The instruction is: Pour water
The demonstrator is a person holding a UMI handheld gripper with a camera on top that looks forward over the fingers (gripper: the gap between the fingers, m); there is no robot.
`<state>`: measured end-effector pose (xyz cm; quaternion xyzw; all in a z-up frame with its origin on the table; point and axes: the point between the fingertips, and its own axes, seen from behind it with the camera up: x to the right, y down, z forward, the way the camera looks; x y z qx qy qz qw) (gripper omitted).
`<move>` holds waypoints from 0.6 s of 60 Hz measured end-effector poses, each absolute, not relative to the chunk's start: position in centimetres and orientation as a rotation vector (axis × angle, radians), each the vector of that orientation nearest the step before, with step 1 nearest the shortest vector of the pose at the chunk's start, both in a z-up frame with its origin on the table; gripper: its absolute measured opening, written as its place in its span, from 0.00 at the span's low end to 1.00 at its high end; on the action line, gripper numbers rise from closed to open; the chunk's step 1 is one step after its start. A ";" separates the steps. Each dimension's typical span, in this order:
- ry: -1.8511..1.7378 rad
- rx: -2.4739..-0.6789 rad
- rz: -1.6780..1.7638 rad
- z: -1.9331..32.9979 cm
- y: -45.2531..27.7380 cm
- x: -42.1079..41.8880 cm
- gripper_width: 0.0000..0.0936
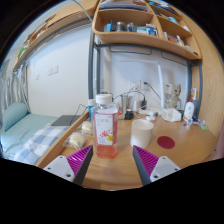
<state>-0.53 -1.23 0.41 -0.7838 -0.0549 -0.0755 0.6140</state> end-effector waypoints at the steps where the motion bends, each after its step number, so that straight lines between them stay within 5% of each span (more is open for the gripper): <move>1: -0.133 -1.805 -0.172 0.6 -0.8 -0.6 0.88; 24: -0.175 -1.723 -0.192 3.2 8.1 -1.2 0.90; 26: -0.178 -1.708 -0.194 3.6 8.7 -1.4 0.84; 28: -0.173 -1.694 -0.199 3.8 9.3 -1.3 0.68; 36: -0.138 -1.685 -0.192 3.8 10.9 -1.4 0.61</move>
